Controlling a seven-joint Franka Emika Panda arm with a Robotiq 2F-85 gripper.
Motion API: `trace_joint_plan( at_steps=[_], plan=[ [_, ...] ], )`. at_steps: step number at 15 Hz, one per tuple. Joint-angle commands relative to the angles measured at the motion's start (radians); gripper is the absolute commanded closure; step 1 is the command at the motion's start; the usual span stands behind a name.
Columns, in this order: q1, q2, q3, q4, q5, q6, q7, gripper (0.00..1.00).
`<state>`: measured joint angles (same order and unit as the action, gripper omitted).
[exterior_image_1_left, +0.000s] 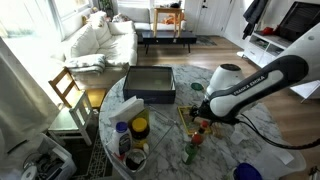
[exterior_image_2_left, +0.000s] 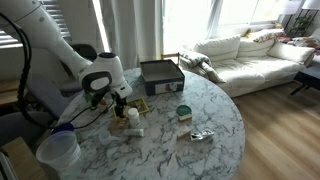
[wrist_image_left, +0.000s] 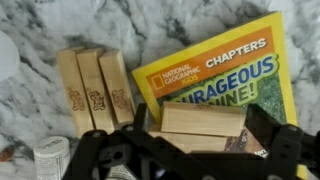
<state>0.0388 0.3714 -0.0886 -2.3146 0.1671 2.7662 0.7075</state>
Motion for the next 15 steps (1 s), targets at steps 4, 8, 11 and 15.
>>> trace_joint_plan(
  at_steps=[4,8,11,15],
  plan=[
    [0.005,0.042,-0.009,0.024,0.03,0.032,-0.005,0.2],
    [0.005,0.038,-0.009,0.029,0.041,0.04,-0.002,0.43],
    [0.018,0.011,-0.03,0.048,0.024,0.022,0.019,0.68],
    [0.037,-0.001,-0.066,0.068,-0.013,0.009,0.036,0.45]
  ],
)
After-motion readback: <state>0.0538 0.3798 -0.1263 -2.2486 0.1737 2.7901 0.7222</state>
